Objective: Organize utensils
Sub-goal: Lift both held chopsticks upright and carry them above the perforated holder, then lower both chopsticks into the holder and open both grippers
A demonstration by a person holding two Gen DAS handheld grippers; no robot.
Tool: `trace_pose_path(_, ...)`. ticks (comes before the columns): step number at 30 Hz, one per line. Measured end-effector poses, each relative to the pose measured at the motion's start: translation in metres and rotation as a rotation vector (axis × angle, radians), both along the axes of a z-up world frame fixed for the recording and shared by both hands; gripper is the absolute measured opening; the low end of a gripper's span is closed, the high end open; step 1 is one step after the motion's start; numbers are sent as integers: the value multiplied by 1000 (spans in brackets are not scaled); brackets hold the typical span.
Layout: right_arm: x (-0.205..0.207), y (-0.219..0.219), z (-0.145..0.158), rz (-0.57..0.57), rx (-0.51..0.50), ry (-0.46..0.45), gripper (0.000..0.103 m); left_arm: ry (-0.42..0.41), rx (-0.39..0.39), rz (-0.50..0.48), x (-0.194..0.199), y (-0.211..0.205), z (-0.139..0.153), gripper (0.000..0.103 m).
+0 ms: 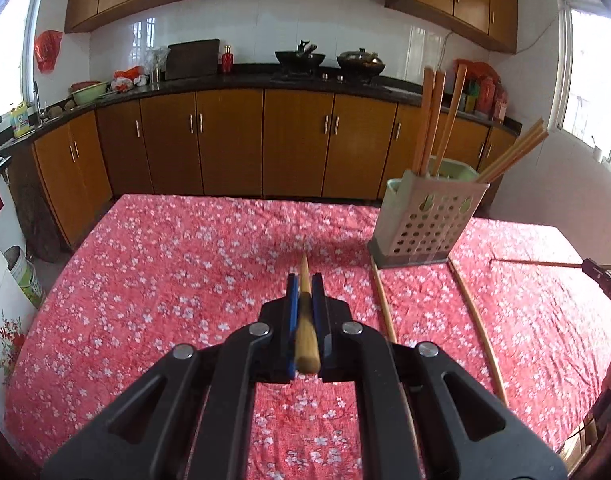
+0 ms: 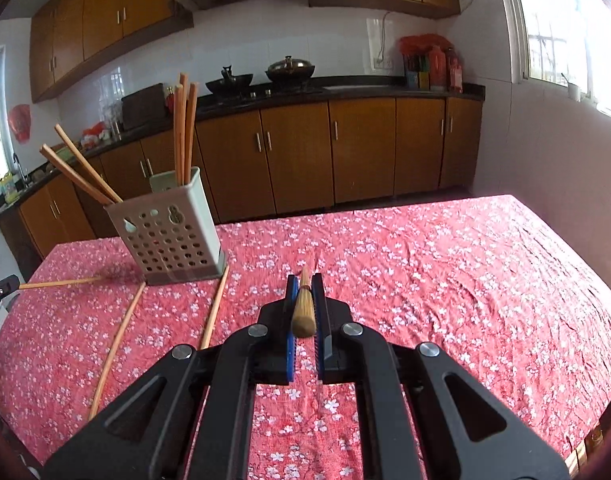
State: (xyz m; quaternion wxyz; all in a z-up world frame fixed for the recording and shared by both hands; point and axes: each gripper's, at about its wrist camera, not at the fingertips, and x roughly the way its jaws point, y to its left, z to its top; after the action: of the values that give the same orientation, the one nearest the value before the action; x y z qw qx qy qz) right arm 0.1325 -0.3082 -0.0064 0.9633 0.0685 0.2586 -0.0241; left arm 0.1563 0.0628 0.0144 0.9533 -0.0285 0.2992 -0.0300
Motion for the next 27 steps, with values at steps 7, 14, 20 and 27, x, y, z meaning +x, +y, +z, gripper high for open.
trace_pose_path(7,1,3,14,5,-2,-53,8,-81,-48,19,-1,7,33,8)
trace_pose_path(14,2,8,39,20,9,-112,7,-122,-52,-18,-1,3,56,8)
trace_pose_path(20,-3,17,71,72,53,-190,7,-160,-99,-103,-6,-16,81,8)
trace_pose_path(27,-8,30,114,127,91,-320,7,-252,-140,-189,-8,-49,118,8)
